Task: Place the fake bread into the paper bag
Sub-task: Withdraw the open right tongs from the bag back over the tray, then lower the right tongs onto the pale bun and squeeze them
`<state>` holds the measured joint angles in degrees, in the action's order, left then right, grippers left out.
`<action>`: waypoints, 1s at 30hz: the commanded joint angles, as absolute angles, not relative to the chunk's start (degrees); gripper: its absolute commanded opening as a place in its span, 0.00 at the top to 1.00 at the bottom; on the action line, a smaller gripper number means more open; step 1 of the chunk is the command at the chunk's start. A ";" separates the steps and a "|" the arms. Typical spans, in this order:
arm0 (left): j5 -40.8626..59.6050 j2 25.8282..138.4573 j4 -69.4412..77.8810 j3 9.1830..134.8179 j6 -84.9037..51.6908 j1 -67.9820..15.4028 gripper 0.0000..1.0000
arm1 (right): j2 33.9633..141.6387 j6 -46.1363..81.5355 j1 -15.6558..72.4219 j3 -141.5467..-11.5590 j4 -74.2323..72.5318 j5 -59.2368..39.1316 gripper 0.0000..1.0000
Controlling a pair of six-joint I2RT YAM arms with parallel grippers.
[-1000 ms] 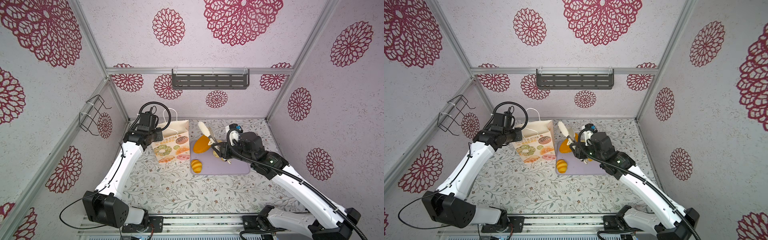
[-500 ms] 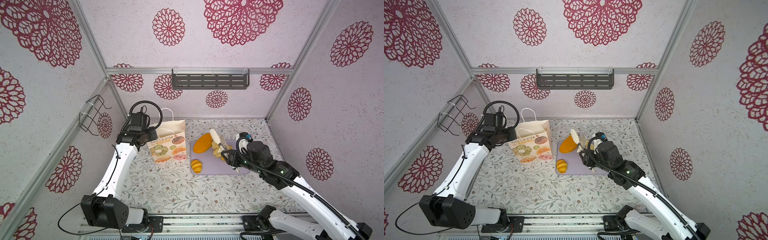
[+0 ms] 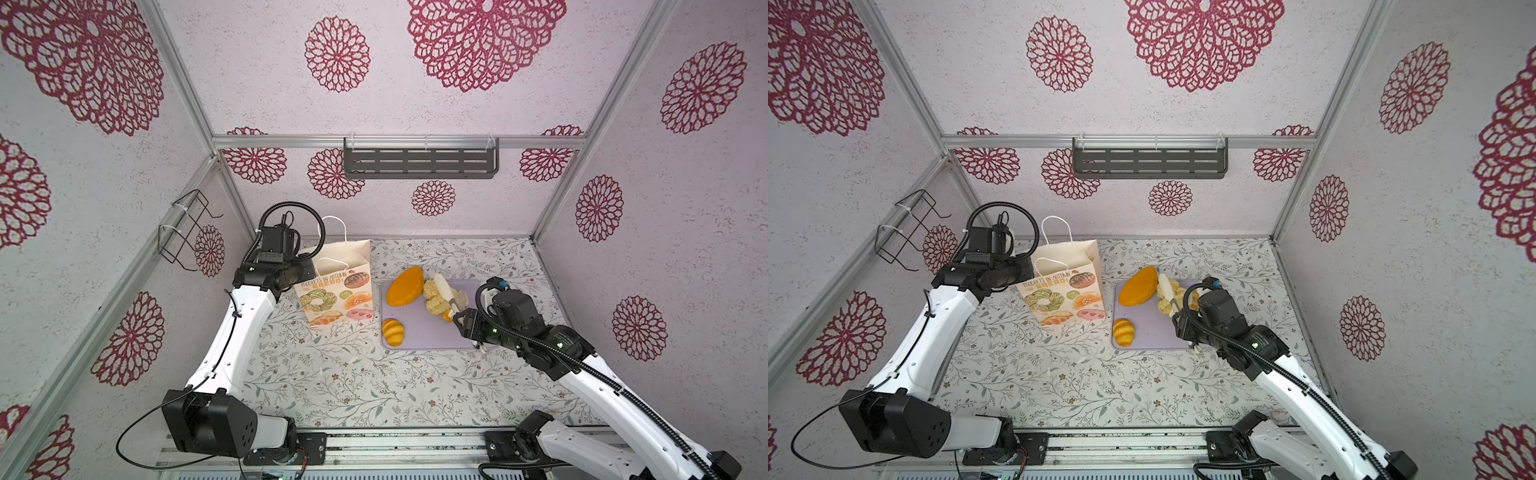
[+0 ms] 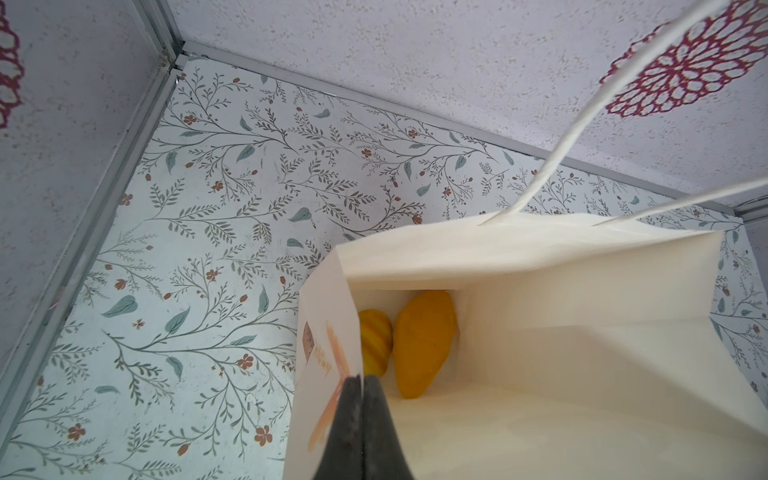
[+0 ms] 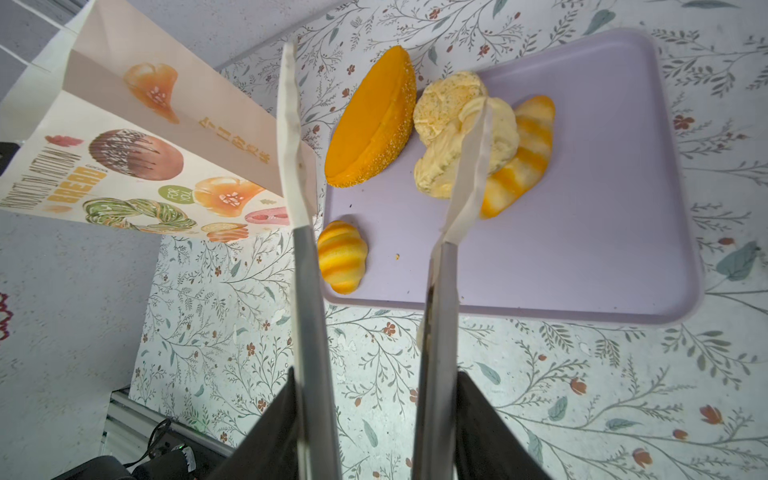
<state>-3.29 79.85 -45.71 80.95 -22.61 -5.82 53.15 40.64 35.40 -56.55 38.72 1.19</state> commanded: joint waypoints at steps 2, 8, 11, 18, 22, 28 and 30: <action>-3.87 79.18 -44.02 80.77 -22.60 -5.54 1.00 | 52.12 41.92 33.68 -55.91 37.61 -0.23 0.47; -3.00 79.72 -43.79 80.91 -22.72 -5.45 1.00 | 53.14 41.44 31.11 -55.46 37.77 -1.21 0.47; -3.38 79.37 -43.86 80.77 -22.68 -5.45 1.00 | 54.58 40.66 29.54 -55.70 38.03 -2.52 0.46; -3.84 78.72 -43.91 80.75 -22.34 -5.45 1.00 | 57.27 39.37 27.08 -56.08 38.07 -4.43 0.46; -3.65 79.01 -44.02 80.85 -22.37 -5.45 1.00 | 57.57 39.33 26.45 -55.30 36.80 -4.92 0.46; -3.43 79.10 -44.08 80.86 -22.34 -5.43 1.00 | 58.16 39.10 25.41 -53.80 34.78 -6.37 0.45; -3.64 79.01 -44.12 80.86 -22.32 -5.45 1.00 | 58.69 38.69 25.04 -53.61 34.63 -6.52 0.45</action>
